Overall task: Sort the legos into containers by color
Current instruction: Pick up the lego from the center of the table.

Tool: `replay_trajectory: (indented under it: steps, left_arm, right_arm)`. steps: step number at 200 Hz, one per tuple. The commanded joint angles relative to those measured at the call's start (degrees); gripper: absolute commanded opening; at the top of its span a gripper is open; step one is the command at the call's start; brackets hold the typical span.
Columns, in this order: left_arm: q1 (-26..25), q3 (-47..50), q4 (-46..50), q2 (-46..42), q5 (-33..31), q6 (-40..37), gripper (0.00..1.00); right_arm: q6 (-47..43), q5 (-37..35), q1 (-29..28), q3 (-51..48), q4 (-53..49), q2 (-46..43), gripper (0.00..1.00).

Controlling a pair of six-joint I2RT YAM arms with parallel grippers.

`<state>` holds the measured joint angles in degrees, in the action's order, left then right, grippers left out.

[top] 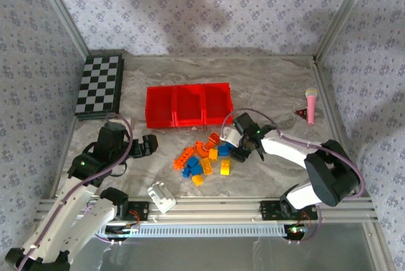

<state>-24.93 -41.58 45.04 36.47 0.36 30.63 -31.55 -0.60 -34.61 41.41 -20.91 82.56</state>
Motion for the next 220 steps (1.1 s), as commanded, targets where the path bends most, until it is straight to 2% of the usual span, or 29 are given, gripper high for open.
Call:
replay_trajectory:
  steps: [1,103,144,175,205,220]
  left_arm:
    - [-0.8,-0.1,-0.4,-0.8,-0.8,1.6,1.00]
    - [-2.6,0.6,-0.4,-3.9,-2.7,2.6,1.00]
    - [-3.1,0.8,-0.1,-4.3,-3.2,3.2,1.00]
    - [-3.1,0.9,0.4,-3.2,-4.2,4.6,1.00]
    - [-3.2,0.6,1.1,-3.2,-5.3,4.8,1.00]
    - [-3.1,0.3,1.2,-3.6,-5.4,4.3,1.00]
  right_arm:
    - [-0.6,0.9,1.4,2.3,0.1,1.1,0.69]
    - [-1.5,4.0,2.0,3.6,0.4,3.7,0.61]
    - [-2.7,3.6,2.0,4.8,-2.4,4.2,0.47]
    - [-3.3,4.6,1.8,4.8,-3.2,2.2,0.28]
    - [-3.1,3.7,1.5,4.8,-3.2,-1.1,0.18]
    - [-2.4,2.8,1.4,5.8,-4.3,-3.5,0.18]
